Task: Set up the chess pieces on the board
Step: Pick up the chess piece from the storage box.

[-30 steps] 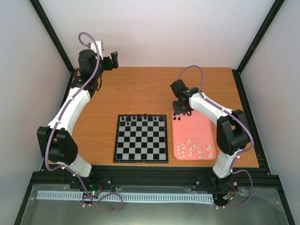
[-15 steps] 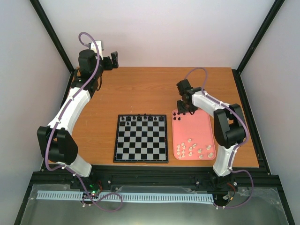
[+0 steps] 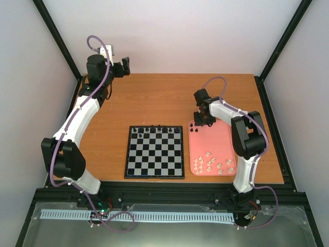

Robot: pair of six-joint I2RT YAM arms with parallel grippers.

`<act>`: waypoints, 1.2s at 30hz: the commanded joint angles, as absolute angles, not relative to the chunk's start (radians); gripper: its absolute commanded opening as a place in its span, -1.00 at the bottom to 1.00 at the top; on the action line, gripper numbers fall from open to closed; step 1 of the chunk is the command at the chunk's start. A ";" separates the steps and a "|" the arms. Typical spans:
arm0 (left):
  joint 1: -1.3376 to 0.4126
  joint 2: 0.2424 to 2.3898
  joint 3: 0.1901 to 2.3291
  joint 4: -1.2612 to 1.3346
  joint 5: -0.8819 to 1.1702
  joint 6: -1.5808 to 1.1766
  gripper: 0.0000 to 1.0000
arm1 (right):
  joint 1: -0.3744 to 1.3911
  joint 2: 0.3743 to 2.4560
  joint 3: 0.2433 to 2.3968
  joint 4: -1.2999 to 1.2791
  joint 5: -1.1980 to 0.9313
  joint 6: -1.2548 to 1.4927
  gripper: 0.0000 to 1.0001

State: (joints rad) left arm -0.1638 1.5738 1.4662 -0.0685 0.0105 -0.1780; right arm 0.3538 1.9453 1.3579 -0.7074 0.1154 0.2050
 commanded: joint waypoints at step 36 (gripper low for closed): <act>-0.166 1.580 1.499 -0.059 0.009 -0.167 1.00 | 0.330 1.953 1.359 -0.710 0.056 0.199 -0.83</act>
State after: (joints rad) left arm -0.1638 1.5764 1.4662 -0.0685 0.0101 -0.1783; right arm 0.3386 1.9808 1.3598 -0.6949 0.0818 0.1993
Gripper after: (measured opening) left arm 0.998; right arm 0.098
